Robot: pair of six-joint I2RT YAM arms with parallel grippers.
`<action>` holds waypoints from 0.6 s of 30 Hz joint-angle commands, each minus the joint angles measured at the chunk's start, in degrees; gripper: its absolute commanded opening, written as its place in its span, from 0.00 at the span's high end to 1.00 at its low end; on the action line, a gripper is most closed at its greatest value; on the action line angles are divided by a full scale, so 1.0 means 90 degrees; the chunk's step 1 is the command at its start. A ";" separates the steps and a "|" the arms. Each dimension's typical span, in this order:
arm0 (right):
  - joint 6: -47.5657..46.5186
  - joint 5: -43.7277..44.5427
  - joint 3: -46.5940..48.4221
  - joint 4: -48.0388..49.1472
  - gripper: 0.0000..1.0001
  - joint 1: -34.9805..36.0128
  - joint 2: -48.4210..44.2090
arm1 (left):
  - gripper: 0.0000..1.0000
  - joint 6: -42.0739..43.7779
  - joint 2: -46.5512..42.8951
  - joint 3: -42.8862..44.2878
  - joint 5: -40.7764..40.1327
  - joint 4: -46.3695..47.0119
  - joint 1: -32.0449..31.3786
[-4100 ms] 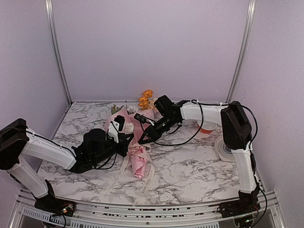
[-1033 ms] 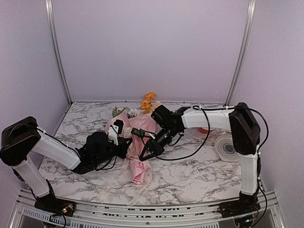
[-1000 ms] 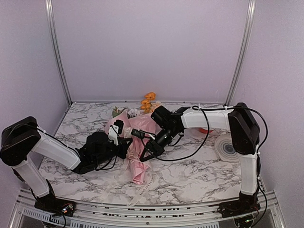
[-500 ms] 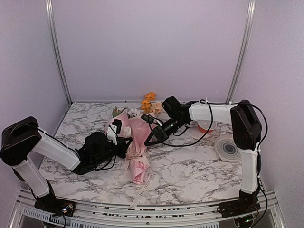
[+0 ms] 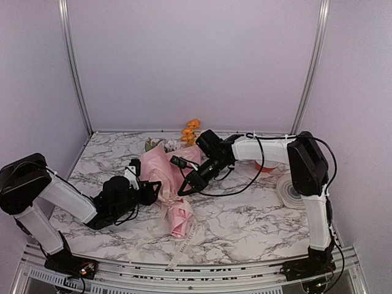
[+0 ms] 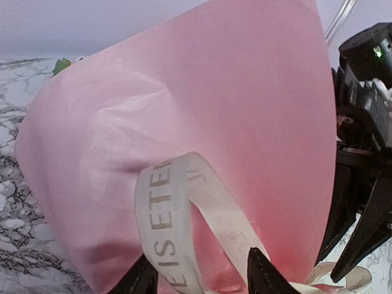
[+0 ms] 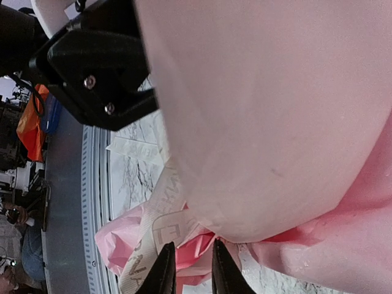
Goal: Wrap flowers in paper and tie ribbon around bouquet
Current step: Cross the half-tied ribbon over the folded bouquet.
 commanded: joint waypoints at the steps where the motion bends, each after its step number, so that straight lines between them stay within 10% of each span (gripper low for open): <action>1: -0.0354 0.0006 0.0256 -0.0406 0.80 0.0029 0.0172 | 0.39 -0.0191 -0.0737 -0.0427 -0.0779 -0.0007 0.0048; 6: -0.0504 -0.0076 0.0324 -0.0545 0.80 0.0038 0.0230 | 0.26 0.0227 -0.1370 -0.0673 -0.0730 -0.0353 0.0048; 12: -0.0729 -0.0161 0.0324 -0.0714 0.80 0.0039 0.0288 | 0.53 0.2503 -0.2018 -0.0535 0.0557 -0.1135 -0.0533; 18: -0.0792 -0.0233 0.0402 -0.0778 0.80 0.0038 0.0331 | 0.58 0.4490 -0.1852 0.0383 0.1439 -0.3484 -0.1149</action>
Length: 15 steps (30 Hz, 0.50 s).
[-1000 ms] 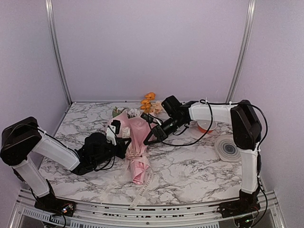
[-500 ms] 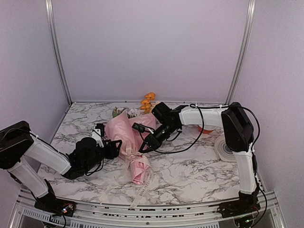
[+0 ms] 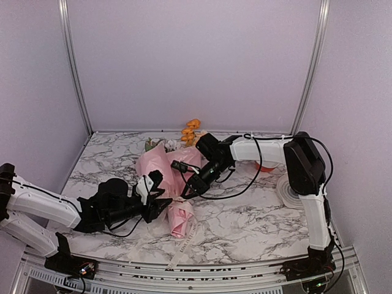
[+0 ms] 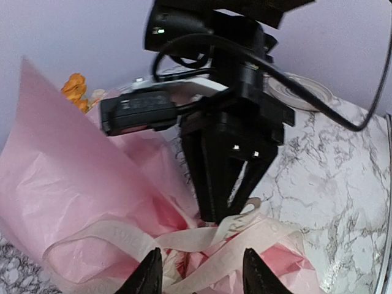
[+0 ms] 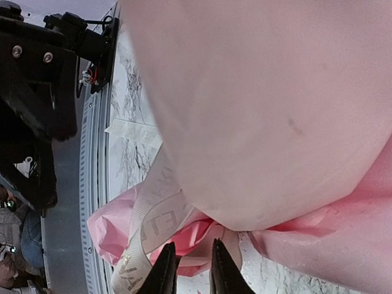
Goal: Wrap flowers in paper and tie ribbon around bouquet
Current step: Cross the half-tied ribbon over the folded bouquet.
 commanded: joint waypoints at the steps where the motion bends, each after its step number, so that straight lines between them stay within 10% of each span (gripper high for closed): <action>1: -0.0169 -0.0177 0.0271 -0.0152 0.80 0.0012 0.0078 | 0.58 0.1888 0.0050 0.0628 0.0793 -0.2021 -0.0120; 15: -0.0047 -0.0250 0.0340 -0.0031 0.79 0.0009 0.0119 | 0.86 0.2522 0.1467 0.2570 0.1031 -0.4379 -0.0030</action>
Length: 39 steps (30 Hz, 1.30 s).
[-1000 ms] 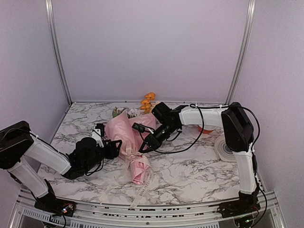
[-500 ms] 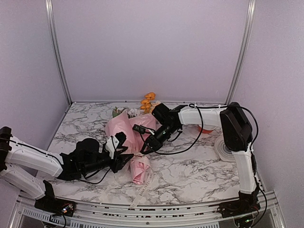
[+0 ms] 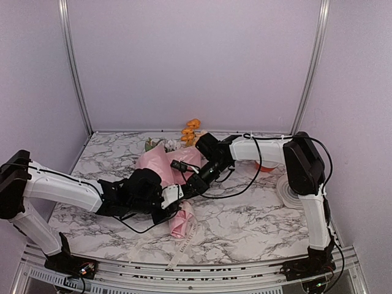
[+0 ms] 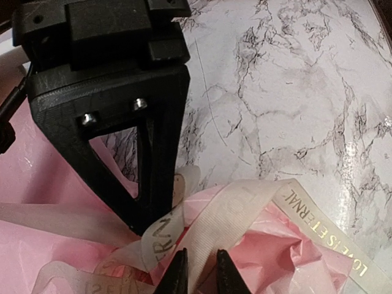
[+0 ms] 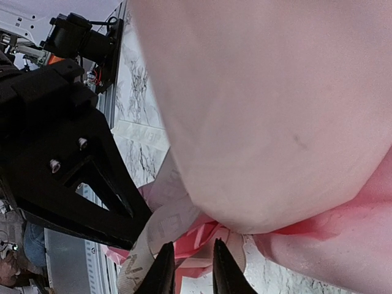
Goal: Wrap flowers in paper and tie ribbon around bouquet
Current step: Cross the half-tied ribbon over the folded bouquet.
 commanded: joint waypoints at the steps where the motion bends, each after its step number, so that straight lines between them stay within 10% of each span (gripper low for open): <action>1: -0.0001 -0.0129 0.0255 0.0042 0.79 0.0009 0.0076 | 0.86 0.0206 0.0205 0.0390 0.0148 -0.0958 0.0093; 14: -0.0175 -0.0405 0.0245 -0.0090 0.78 0.0065 0.0102 | 0.84 -0.0239 0.0387 0.0280 -0.1887 0.0257 0.0113; 39: 0.0708 -0.0365 0.0084 0.1000 0.66 0.0092 0.0265 | 1.00 -0.0918 0.0471 -0.0137 -0.1120 0.1269 0.0399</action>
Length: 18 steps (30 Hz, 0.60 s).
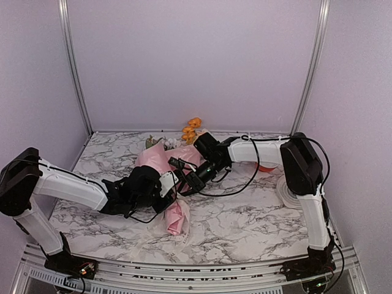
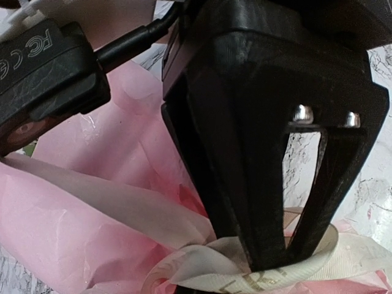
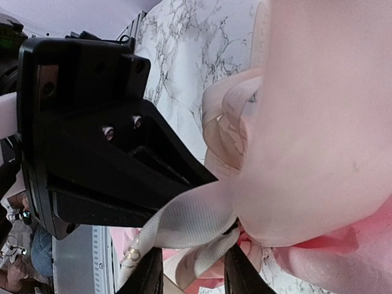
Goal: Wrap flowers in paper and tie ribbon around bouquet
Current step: Cross the half-tied ribbon over the folded bouquet.
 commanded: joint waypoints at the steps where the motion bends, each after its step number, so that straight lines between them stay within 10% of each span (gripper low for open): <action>1: 0.0204 0.0127 0.0102 0.0304 0.66 0.0065 0.0128 | 1.00 -0.0243 0.0002 -0.0134 0.0375 0.0450 0.0074; 10: 0.0183 0.0103 0.0255 0.0259 0.71 0.0136 0.0282 | 1.00 -0.0487 -0.0068 -0.0401 0.0737 0.0942 0.0185; 18: 0.0078 0.0036 0.0238 0.0156 0.97 0.0108 0.0128 | 1.00 -0.0615 -0.0174 -0.0561 0.0722 0.1189 0.0277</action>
